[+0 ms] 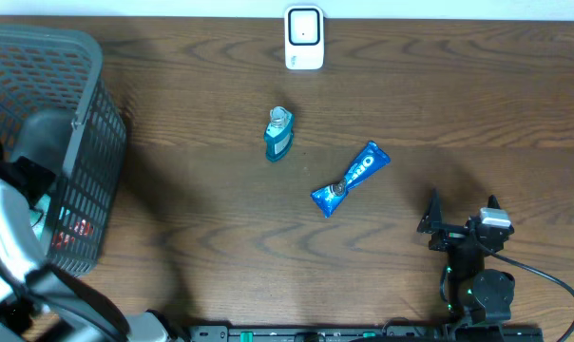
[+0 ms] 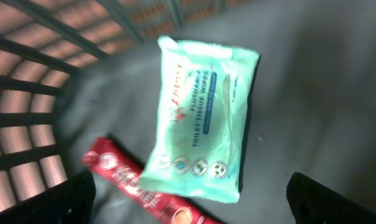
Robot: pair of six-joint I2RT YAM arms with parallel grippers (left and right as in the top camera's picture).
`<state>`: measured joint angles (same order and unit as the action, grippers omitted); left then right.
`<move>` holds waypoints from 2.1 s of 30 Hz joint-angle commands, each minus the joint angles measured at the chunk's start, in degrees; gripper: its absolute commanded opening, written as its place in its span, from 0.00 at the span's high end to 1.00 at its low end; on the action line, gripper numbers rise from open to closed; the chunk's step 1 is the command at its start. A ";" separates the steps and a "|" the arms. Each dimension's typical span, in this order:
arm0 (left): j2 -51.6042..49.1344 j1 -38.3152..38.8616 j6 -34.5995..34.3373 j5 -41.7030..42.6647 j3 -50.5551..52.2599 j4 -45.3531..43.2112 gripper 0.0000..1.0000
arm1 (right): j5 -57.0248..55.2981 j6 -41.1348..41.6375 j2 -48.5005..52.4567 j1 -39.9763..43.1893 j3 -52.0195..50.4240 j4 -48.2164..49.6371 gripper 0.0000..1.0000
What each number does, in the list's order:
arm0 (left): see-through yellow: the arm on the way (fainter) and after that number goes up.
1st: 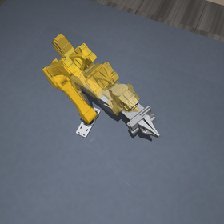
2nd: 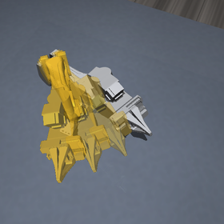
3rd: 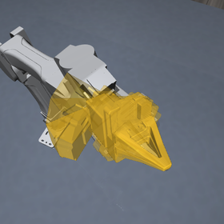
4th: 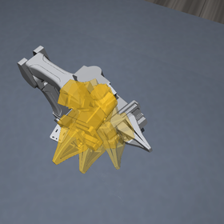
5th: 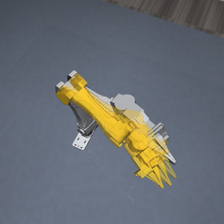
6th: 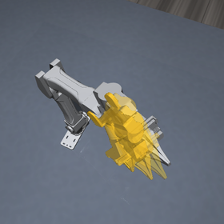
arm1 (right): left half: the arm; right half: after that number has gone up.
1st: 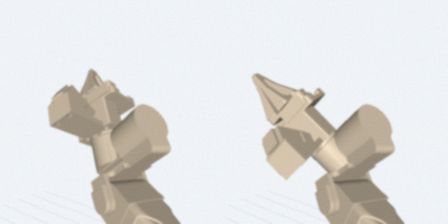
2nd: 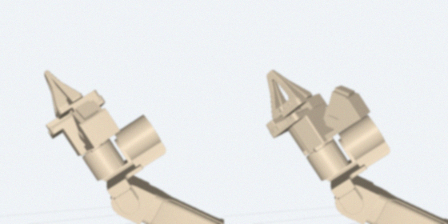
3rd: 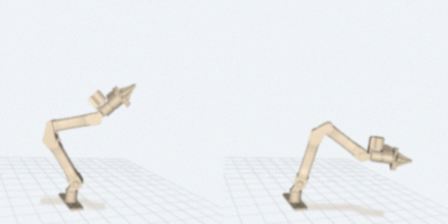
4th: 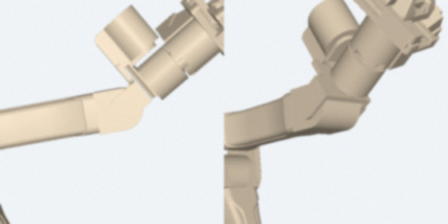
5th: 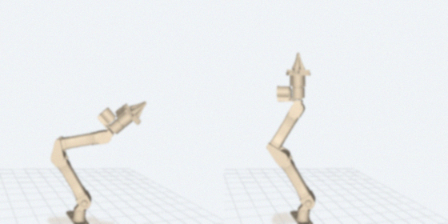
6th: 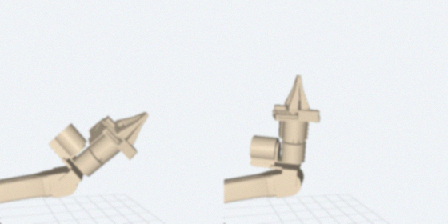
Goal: Scan the item barcode
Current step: 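Reach the left gripper into the basket and grasp the mint-green wipes pack, then carry the wipes pack out and place it below the bottle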
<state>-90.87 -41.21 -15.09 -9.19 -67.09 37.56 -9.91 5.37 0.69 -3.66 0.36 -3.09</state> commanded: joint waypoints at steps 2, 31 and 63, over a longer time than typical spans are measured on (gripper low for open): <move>-5.09 -0.24 -0.68 1.01 0.46 -2.34 0.02 | -0.20 -0.74 -0.31 -0.57 -0.04 -0.17 0.01; -13.49 -0.24 0.44 -0.94 0.42 -5.49 0.52 | -0.20 -0.74 -0.31 -0.57 -0.04 -0.17 0.01; 52.48 22.86 -8.28 49.05 -1.09 0.09 0.58 | -0.15 -0.74 -0.09 -0.57 -0.04 -0.17 0.01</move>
<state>-36.36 -25.08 -23.46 34.30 -67.92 36.27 -9.89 5.37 0.71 -3.66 0.36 -3.09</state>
